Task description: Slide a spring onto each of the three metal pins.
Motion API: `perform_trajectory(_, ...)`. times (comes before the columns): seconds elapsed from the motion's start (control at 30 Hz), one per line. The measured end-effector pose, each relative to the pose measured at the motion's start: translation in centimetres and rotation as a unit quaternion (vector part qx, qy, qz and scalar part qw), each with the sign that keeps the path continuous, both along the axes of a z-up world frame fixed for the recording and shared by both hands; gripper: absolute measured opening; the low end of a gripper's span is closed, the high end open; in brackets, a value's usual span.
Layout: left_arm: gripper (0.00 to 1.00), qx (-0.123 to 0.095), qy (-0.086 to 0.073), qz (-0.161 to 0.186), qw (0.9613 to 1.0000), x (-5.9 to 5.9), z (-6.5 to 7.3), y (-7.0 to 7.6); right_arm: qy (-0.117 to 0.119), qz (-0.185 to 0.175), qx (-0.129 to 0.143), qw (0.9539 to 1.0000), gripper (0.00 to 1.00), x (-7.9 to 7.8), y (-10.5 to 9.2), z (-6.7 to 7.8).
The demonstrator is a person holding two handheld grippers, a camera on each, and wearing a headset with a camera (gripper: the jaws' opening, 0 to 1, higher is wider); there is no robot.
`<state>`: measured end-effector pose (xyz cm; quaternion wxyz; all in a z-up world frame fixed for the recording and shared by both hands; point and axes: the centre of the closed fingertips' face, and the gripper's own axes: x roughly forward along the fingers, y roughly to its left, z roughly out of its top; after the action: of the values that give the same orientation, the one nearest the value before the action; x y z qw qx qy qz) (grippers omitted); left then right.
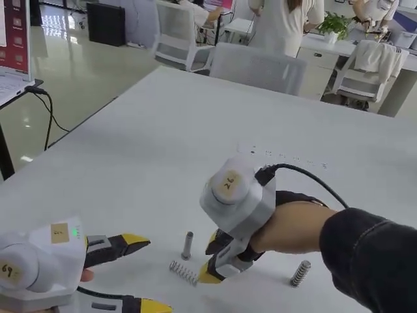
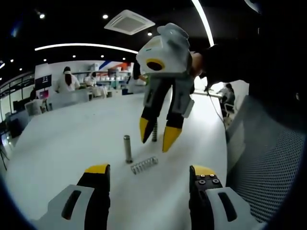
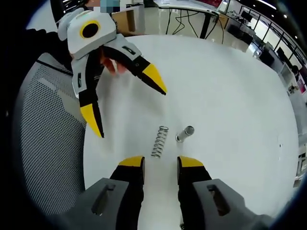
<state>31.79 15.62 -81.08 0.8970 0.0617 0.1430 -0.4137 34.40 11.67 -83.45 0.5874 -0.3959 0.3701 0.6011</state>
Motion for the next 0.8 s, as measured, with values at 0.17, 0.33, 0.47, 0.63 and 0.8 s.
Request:
perform_trajectory(0.17,0.62,-0.001,0.000,0.000,1.0000,0.0,0.0,0.0,0.004,-0.008,-0.005,0.9999,0.21,-0.3,0.5,-0.7)
perform_trajectory(0.33,0.62,0.000,0.001,0.000,1.0000,0.0,-0.1,0.1,0.004,-0.020,-0.011,0.9997,0.20,-0.3,0.7,-1.6)
perform_trajectory(0.47,0.61,0.000,0.002,0.000,1.0000,0.0,-0.1,0.1,0.003,-0.031,-0.015,0.9994,0.20,-0.3,0.8,-2.3)
perform_trajectory(0.63,0.61,0.001,0.004,-0.002,1.0000,-0.1,-0.1,0.0,0.002,-0.039,-0.020,0.9990,0.17,-0.3,0.9,-2.8)
perform_trajectory(0.8,0.60,0.000,0.004,-0.002,1.0000,0.0,-0.1,0.0,0.005,-0.044,-0.024,0.9987,0.16,-0.3,0.8,-3.2)
